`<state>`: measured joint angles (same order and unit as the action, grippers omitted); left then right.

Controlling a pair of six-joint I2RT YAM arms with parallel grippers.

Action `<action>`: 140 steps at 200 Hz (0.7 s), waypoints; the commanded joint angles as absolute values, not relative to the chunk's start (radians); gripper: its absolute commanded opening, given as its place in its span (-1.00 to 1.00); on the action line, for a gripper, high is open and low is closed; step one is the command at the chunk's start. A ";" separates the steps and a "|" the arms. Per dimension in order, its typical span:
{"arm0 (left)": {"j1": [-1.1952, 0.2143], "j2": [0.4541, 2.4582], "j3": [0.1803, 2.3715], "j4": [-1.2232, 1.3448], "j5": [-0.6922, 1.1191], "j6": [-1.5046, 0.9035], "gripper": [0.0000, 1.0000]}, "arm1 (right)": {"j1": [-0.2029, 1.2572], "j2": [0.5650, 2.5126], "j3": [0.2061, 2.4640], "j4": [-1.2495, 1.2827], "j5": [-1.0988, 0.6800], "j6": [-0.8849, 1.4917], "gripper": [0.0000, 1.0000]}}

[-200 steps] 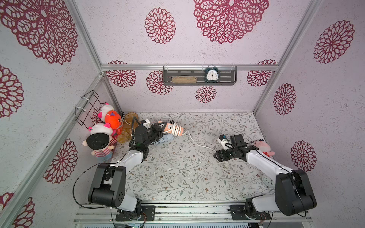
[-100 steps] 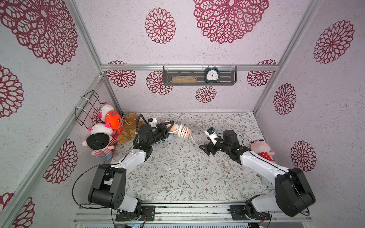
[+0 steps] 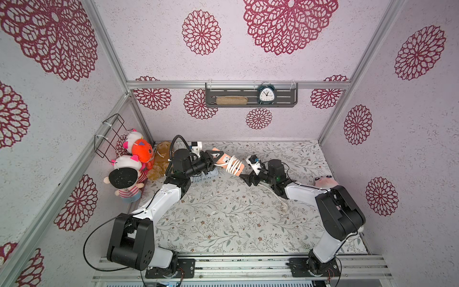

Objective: Unwrap the cord wrapped around the power strip
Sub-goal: Unwrap the power cord from the power strip.

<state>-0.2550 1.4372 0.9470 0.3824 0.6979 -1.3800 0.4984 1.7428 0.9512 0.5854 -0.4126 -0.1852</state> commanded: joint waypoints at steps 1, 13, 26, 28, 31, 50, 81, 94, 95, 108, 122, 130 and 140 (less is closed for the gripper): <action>-0.267 1.396 0.982 0.408 0.754 -1.377 -1.00 | 0.502 1.747 1.001 0.717 -0.423 -0.143 0.76; -0.266 1.388 0.979 0.398 0.766 -1.369 -1.00 | 0.502 1.751 1.010 0.716 -0.425 -0.147 0.76; -0.266 1.380 0.975 0.388 0.775 -1.361 -1.00 | 0.502 1.757 1.027 0.695 -0.441 -0.154 0.77; -0.267 1.381 0.974 0.388 0.780 -1.360 -1.00 | 0.502 1.758 1.030 0.691 -0.442 -0.154 0.77; -0.266 1.381 0.973 0.388 0.784 -1.359 -1.00 | 0.502 1.760 1.035 0.685 -0.447 -0.152 0.77; -0.269 1.382 0.961 0.406 0.810 -1.369 -1.00 | 0.503 1.771 1.069 0.626 -0.484 -0.147 0.74; -0.268 1.390 0.934 0.505 0.842 -1.429 -1.00 | 0.504 1.763 1.065 0.600 -0.543 -0.143 0.44; -0.266 1.394 0.941 0.497 0.848 -1.423 -1.00 | 0.502 1.757 1.068 0.569 -0.566 -0.144 0.24; -0.266 1.394 0.942 0.494 0.849 -1.422 -1.00 | 0.502 1.757 1.068 0.566 -0.569 -0.144 0.23; -0.267 1.401 0.951 0.474 0.861 -1.402 -1.00 | 0.499 1.744 1.064 0.530 -0.584 -0.153 -0.16; -0.265 1.411 0.953 0.459 0.875 -1.382 -1.00 | 0.493 1.722 1.043 0.518 -0.584 -0.153 -0.62; -0.264 1.416 0.950 0.462 0.889 -1.376 -1.00 | 0.480 1.712 1.035 0.514 -0.590 -0.145 -0.69; -0.264 1.424 0.940 0.472 0.905 -1.372 -1.00 | 0.460 1.703 1.028 0.512 -0.599 -0.120 -0.80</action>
<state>-0.2604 1.4147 0.9367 0.4057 0.8421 -1.3827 0.4934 1.7657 1.0344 0.5289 -0.5522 -0.1562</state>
